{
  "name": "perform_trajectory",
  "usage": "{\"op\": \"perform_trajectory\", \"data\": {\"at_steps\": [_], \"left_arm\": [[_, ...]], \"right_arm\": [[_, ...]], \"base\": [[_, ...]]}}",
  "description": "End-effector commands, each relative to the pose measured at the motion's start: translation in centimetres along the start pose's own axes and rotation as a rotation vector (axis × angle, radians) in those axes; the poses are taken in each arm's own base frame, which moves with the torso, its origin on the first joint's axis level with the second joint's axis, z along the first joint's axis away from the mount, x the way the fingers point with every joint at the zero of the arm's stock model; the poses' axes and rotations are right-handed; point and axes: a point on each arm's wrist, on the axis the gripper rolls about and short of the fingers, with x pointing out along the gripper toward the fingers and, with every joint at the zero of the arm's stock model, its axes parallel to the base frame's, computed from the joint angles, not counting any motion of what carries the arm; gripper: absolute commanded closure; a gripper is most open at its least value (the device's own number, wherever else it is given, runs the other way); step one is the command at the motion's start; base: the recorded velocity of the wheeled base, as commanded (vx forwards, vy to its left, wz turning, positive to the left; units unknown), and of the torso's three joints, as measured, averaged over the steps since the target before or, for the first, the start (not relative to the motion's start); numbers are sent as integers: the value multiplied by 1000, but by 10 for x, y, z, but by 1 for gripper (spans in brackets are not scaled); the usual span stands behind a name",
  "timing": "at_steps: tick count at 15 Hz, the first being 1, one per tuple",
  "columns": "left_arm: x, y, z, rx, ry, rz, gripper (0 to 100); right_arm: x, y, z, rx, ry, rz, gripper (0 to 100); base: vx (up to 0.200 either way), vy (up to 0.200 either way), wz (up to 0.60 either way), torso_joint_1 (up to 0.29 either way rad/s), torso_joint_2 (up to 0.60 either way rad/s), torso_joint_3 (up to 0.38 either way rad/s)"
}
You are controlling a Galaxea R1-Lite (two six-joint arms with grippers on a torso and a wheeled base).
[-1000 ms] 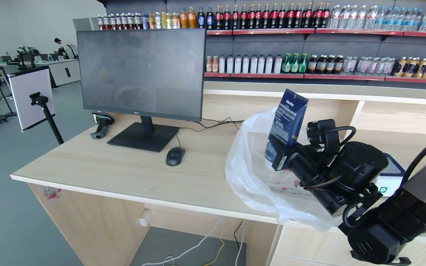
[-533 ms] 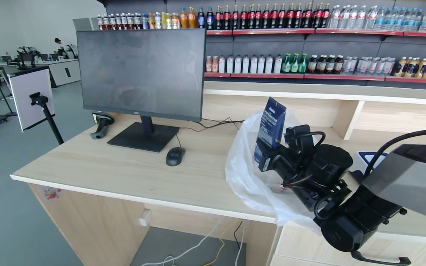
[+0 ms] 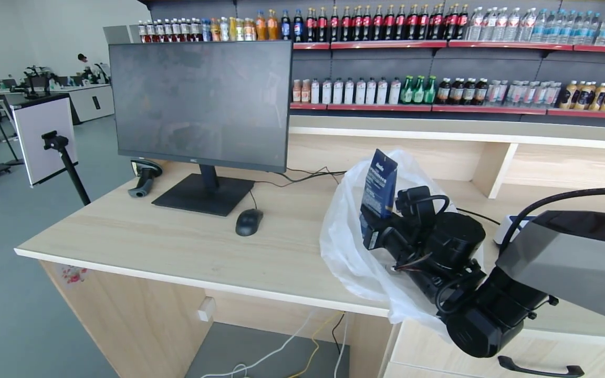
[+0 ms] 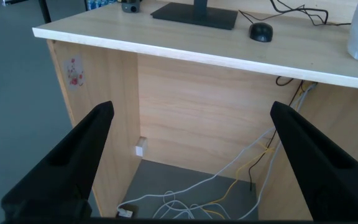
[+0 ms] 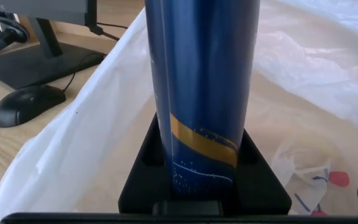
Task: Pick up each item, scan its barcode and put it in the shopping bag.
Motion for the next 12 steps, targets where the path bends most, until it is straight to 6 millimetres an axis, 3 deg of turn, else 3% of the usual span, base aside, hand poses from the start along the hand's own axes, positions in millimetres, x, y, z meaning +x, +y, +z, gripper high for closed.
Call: {"op": "perform_trajectory", "data": {"at_steps": [1,12], "left_arm": [[0,0,0,0,0,1,0],[0,0,0,0,0,1,0]], "right_arm": [[-2,1,-3,-2,12,2,100],[-11,3,-11,-4,58,13,100]], "base": [[0,0,0,0,0,0],[0,0,0,0,0,0]]}}
